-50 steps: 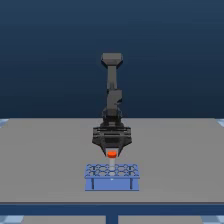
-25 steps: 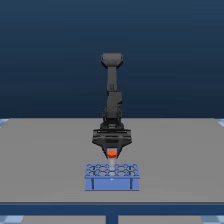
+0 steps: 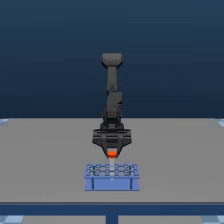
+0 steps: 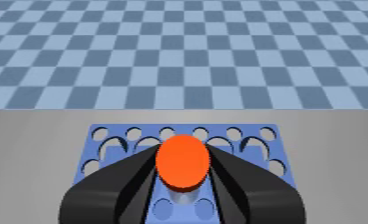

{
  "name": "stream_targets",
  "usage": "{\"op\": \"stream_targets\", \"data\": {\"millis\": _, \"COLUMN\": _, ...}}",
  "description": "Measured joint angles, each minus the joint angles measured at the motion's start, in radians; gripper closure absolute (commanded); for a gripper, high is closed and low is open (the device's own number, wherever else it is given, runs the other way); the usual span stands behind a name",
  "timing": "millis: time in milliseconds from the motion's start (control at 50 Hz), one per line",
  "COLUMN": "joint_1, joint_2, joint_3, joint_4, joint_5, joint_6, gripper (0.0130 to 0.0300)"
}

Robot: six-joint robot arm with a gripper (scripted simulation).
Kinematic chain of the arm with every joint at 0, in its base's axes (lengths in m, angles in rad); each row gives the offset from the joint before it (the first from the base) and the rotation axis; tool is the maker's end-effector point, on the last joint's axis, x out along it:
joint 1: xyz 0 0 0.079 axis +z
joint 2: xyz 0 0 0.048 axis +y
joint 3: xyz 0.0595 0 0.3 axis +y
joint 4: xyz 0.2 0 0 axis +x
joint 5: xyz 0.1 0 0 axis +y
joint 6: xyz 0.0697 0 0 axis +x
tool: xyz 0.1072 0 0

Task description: Pick up the centrifuge tube on the rack

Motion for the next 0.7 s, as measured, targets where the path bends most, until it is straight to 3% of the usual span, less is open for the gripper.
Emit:
{"op": "stream_targets", "data": {"millis": 300, "joint_1": 0.0, "joint_2": -0.031, "joint_3": -0.014, "joint_4": 0.0, "joint_5": 0.035, "joint_6": 0.0, "gripper": 0.03}}
{"op": "stream_targets", "data": {"millis": 700, "joint_1": 0.0, "joint_2": -0.103, "joint_3": -0.06, "joint_4": 0.003, "joint_5": 0.145, "joint_6": -0.003, "gripper": 0.03}}
